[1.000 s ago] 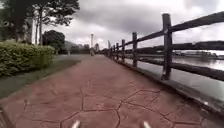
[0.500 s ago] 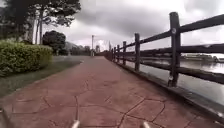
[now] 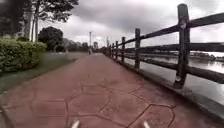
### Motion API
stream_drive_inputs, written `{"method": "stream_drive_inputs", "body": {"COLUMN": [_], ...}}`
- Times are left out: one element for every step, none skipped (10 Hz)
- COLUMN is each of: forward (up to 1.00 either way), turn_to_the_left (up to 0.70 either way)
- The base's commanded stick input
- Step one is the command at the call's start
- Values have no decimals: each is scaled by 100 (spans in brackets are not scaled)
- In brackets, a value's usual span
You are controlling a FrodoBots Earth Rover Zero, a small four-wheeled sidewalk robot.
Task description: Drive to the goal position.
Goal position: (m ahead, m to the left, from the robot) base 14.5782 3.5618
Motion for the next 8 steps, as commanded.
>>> {"method": "stream_drive_inputs", "body": {"forward": [50, 50, 50, 50, 50, 50, 50, 50], "turn_to_the_left": [0, 0, 0, 7, 1, 0, 0, 0]}}
